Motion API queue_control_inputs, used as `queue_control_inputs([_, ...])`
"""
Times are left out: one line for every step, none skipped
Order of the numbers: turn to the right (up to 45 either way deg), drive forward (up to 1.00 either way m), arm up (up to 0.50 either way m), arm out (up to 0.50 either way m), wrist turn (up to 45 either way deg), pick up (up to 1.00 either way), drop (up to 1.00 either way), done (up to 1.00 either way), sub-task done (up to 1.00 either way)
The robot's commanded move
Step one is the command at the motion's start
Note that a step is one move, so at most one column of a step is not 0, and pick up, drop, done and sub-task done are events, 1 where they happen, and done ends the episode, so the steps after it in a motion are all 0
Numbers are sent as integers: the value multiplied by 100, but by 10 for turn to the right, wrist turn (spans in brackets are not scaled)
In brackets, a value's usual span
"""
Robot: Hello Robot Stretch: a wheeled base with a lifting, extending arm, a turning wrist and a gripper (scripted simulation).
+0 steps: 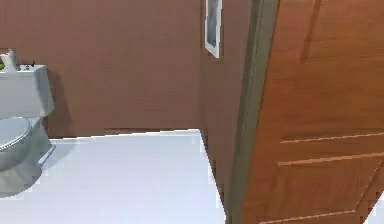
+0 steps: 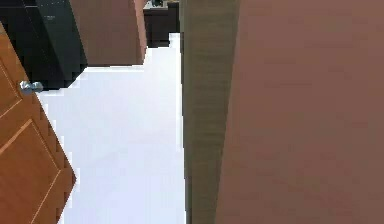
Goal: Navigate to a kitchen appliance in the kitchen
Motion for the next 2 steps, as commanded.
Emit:
queue_control_inputs([270,0,0,0,0,0,0,0,0])
queue_control_inputs([30,0,0,0,0,0,0,0,0])
